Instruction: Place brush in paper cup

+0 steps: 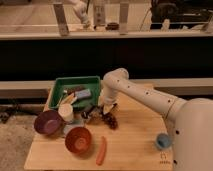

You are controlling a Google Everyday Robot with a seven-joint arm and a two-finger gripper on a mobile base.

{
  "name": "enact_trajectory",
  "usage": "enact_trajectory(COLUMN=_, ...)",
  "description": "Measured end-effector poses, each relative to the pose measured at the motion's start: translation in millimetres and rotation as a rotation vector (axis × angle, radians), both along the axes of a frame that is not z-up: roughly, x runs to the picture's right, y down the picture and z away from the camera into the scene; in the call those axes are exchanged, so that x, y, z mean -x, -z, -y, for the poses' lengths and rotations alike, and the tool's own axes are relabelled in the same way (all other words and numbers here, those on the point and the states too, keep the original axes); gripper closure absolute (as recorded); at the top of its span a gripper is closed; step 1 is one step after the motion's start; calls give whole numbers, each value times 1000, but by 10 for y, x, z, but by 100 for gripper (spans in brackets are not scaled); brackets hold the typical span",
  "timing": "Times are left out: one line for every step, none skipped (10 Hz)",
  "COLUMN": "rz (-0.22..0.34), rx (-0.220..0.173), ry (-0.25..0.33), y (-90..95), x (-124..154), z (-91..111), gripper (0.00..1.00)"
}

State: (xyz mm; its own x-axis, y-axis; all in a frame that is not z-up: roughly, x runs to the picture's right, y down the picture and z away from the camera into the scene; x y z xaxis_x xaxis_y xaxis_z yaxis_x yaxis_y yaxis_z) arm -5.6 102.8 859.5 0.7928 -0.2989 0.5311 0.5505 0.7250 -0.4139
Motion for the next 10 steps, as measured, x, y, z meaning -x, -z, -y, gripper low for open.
enact_trajectory(rz=2, rx=3, ry=5, y=-1, x=0, z=-6, gripper=48)
enact_trajectory(rz=4, rx=6, ry=10, y=-3, x=6, z=-13, gripper=48)
enact_trajectory(rz=7, rx=10, ry=17, y=-5, x=10, z=-22, gripper=47)
enact_trajectory(rz=14, rx=15, ry=27, y=-1, x=18, z=-32, gripper=43)
enact_trajectory(rz=24, rx=18, ry=42, y=3, x=27, z=-46, gripper=42)
enact_trajectory(rz=40, rx=19, ry=68, y=14, x=51, z=-63, gripper=42)
enact_trajectory(rz=50, rx=22, ry=88, y=19, x=68, z=-80, gripper=42)
enact_trajectory(rz=56, rx=25, ry=101, y=16, x=80, z=-100, gripper=42)
enact_trajectory(rz=59, rx=30, ry=112, y=4, x=91, z=-128, gripper=47)
enact_trajectory(rz=60, rx=31, ry=117, y=-4, x=104, z=-146, gripper=55)
